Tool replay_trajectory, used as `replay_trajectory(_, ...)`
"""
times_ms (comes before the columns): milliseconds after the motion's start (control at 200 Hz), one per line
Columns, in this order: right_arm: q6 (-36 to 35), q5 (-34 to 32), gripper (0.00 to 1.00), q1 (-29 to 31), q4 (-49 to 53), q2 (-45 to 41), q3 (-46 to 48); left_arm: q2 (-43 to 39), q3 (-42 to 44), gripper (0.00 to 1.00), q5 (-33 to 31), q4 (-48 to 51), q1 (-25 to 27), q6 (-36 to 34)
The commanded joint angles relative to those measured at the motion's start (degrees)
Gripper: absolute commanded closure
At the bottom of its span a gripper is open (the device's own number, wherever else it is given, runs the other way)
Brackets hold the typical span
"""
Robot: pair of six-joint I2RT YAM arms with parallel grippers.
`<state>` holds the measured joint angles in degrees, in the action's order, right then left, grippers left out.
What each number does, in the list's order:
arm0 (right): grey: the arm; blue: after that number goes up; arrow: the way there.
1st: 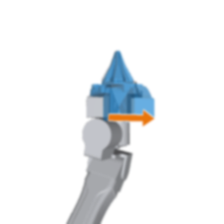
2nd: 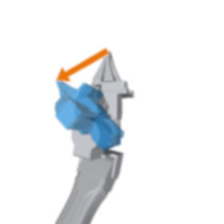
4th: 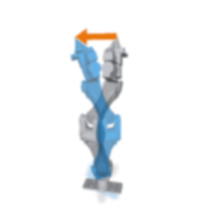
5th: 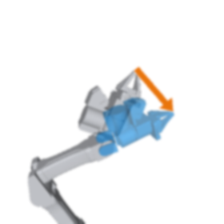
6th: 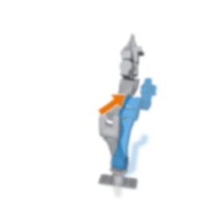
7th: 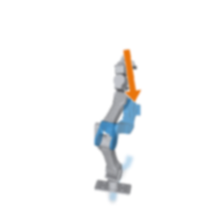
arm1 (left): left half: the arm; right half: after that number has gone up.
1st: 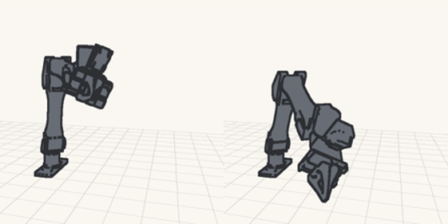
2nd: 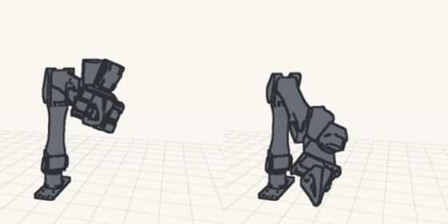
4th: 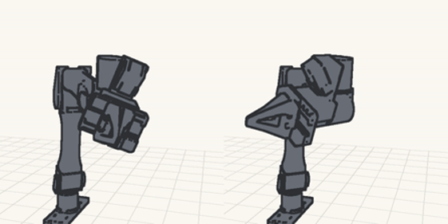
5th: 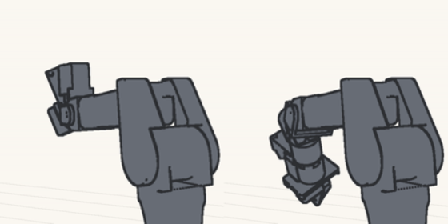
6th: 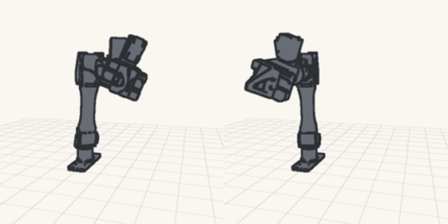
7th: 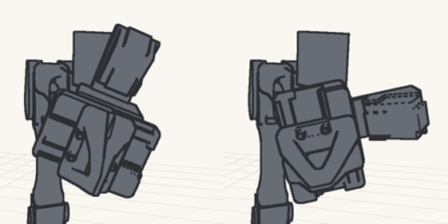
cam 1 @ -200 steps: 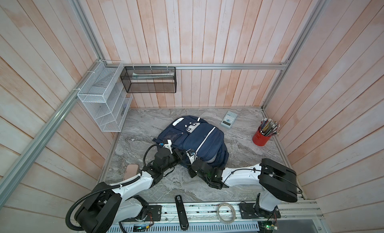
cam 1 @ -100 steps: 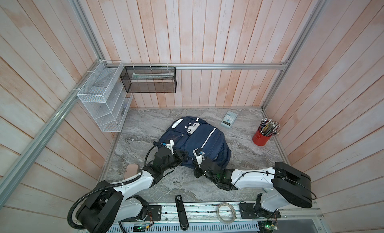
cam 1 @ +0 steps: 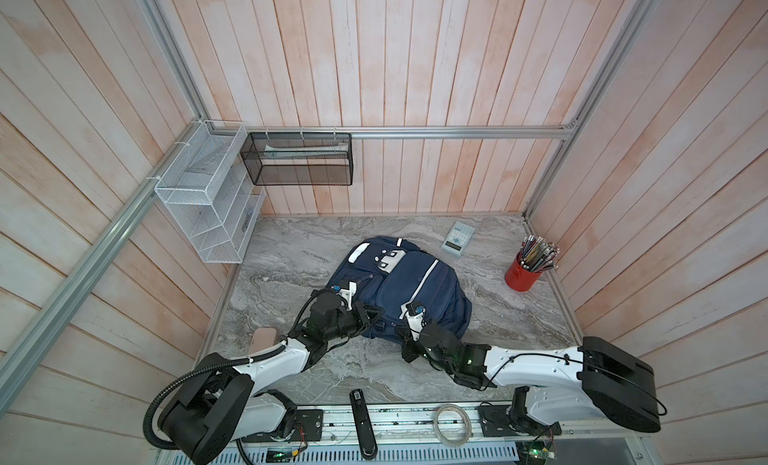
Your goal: Pack the student bag
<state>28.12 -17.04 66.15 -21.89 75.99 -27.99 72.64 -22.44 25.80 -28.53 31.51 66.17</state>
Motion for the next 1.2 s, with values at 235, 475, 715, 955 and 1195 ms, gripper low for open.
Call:
replay_trajectory(235,-6.09,-11.21,0.59,-1.27,-0.46,4.44,-2.89,-5.48,-0.10,1.00,-6.28,-3.60,4.41,3.09)
replay_trajectory(475,-10.20,-13.90,0.62,-1.28,-10.27,6.40,-5.37,-3.49,1.89,1.00,-6.26,-7.07,7.28,4.92)
replay_trajectory(715,-14.18,-12.16,0.66,-1.29,-16.36,12.49,-10.65,-0.62,2.68,0.97,-5.93,-9.31,8.86,5.35)
replay_trajectory(955,-11.00,-12.07,1.00,-1.99,-12.35,9.44,-10.02,-1.05,3.41,0.97,-8.73,-6.01,7.55,2.76)
replay_trajectory(1195,-3.33,-6.12,1.00,-1.91,-1.24,1.14,-3.43,1.77,2.38,1.00,-9.20,-4.11,-1.25,-1.84)
